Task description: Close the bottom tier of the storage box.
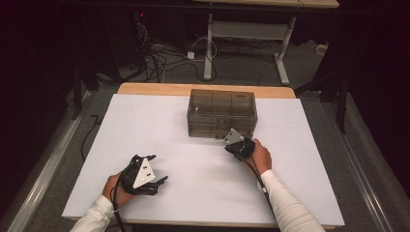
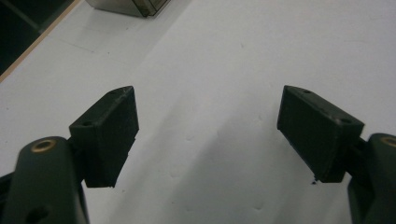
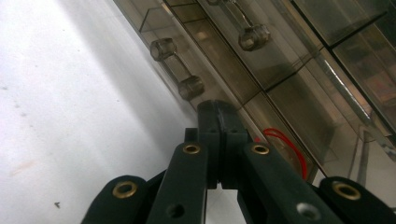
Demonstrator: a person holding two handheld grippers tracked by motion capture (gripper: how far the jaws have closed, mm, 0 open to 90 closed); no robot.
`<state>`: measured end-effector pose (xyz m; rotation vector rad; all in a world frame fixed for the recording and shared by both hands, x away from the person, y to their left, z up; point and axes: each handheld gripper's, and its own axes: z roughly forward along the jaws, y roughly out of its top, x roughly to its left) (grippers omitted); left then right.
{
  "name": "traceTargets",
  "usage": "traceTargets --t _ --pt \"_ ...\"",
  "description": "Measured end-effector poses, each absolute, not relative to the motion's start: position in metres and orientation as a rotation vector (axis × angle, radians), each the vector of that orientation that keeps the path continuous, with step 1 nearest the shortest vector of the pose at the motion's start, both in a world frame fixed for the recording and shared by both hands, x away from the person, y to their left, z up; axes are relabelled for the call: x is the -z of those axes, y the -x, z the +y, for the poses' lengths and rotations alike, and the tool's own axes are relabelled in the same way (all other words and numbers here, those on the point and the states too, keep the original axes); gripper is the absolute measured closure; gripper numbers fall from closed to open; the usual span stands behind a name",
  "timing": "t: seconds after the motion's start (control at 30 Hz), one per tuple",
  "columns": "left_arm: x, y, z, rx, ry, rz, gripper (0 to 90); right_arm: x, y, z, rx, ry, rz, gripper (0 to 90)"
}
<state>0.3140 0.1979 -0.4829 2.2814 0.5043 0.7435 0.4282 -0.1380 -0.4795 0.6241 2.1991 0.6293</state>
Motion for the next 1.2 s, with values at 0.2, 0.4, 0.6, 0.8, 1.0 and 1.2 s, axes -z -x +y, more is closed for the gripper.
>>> traceTargets --t 0.2,0.4,0.6,0.8,1.0,1.2 --pt "0.4828 -0.3138 0.1977 -0.742 -2.281 0.504 19.8 0.4797 -0.4299 -0.1384 -0.624 -0.630 2.199 90.0" --pt "0.4826 -0.3136 0.1980 -0.743 -2.281 0.503 19.8 0.4792 -0.4328 -0.1379 -0.621 -0.641 2.195 90.0" --pt "0.4824 -0.3134 0.1981 -0.747 -2.279 0.503 19.8 0.4790 -0.4343 -0.1375 -0.621 -0.643 2.191 90.0" --pt "0.4823 -0.3132 0.1980 -0.746 -2.279 0.502 19.8 0.4791 -0.4357 -0.1370 -0.613 -0.647 2.194 90.0" --pt "0.4825 -0.3132 0.1978 -0.747 -2.281 0.500 19.8 0.4793 -0.4368 -0.1368 -0.615 -0.652 2.189 90.0" --pt "0.4829 -0.3132 0.1971 -0.745 -2.285 0.498 19.8 0.4795 -0.4383 -0.1366 -0.611 -0.650 2.184 90.0"
